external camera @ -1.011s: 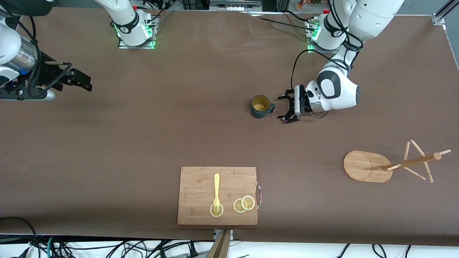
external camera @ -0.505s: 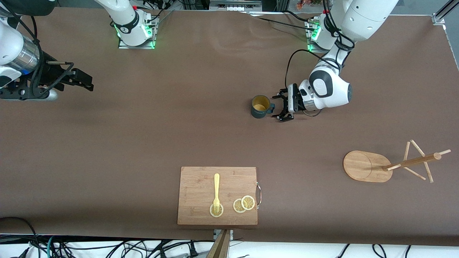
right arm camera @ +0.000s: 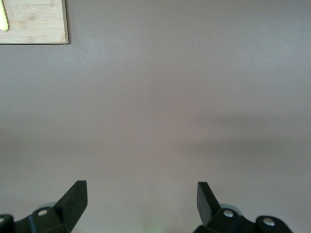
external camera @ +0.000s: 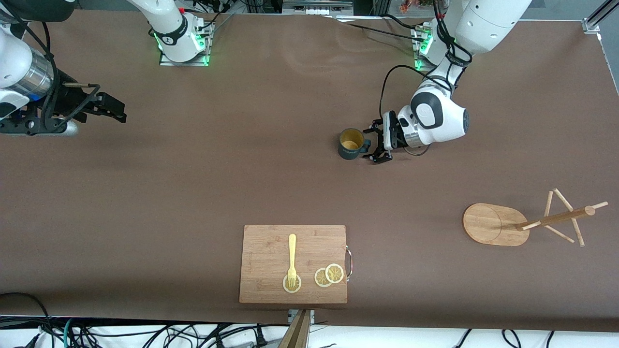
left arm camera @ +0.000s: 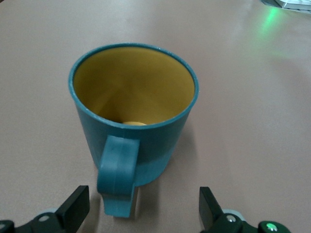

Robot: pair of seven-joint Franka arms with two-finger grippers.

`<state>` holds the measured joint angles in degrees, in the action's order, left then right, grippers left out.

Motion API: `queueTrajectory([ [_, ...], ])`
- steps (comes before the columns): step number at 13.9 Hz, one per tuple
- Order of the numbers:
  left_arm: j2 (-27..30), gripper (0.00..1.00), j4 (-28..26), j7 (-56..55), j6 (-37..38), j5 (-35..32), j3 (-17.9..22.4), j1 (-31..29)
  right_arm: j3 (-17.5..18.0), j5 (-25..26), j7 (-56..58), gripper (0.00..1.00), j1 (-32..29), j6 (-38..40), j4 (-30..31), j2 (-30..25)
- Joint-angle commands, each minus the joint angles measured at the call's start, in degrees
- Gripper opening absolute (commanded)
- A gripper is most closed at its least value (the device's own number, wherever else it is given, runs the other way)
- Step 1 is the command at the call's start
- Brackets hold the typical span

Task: Pass cup and hang on rack
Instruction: 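Grasp the mug handle with the left gripper while the right withdraws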

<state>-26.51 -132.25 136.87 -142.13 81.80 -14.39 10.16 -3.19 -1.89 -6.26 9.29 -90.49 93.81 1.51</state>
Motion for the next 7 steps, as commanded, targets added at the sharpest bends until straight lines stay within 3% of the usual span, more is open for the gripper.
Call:
queueTrajectory([
  [1, 0.2, 0.93, 0.1, 2.8, -0.3, 1.8, 0.0, 0.3, 0.6, 0.0, -0.6, 1.0, -0.6, -0.4, 1.7, -1.6],
  [3, 0.2, 0.87, 0.1, 2.9, -0.2, 1.8, 0.0, 0.1, 0.6, 0.0, -0.6, 1.0, -0.5, -0.4, 1.7, -1.6],
  [7, 0.4, 0.64, -0.8, 5.4, 0.0, 1.9, 0.1, -0.7, 0.6, 0.0, -0.6, 1.0, -0.6, -0.4, 1.7, -1.5],
])
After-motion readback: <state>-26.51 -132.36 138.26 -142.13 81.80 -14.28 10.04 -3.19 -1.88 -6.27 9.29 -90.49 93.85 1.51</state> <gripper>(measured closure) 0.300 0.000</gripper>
